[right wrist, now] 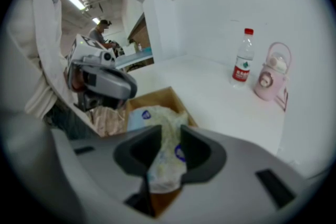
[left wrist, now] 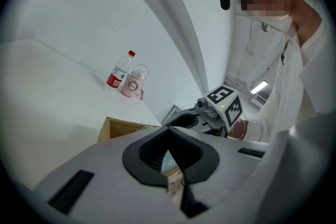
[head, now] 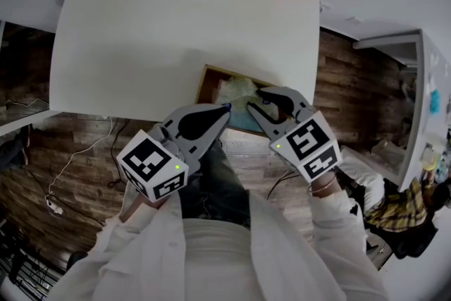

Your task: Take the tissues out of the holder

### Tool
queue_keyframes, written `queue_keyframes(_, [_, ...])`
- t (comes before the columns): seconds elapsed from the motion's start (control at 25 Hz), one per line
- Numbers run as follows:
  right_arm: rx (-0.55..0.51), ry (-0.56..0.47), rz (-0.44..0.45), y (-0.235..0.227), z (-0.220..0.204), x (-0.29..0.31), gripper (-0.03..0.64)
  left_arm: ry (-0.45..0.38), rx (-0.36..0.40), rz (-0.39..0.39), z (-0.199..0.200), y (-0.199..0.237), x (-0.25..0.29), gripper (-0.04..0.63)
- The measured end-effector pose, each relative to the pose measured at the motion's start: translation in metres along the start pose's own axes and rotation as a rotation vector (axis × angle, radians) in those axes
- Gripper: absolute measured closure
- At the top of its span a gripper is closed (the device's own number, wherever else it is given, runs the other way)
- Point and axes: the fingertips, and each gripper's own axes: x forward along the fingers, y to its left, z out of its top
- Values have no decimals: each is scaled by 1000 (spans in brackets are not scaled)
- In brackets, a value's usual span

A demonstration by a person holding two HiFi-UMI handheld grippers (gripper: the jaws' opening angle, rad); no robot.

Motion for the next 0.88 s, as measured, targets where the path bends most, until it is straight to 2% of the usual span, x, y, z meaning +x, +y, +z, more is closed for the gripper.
queue_keyframes(0.2, [15, -13, -14, 1, 0, 1, 528, -10, 1, 8, 3, 2, 0, 583])
queue_keyframes(0.52, [-29, -14, -29, 8, -3, -1, 594, -9, 13, 7, 2, 0, -1, 583])
queue_keyframes(0.88, [-13, -42, -38, 8, 4, -7, 601, -5, 26, -25, -1, -11, 5, 583])
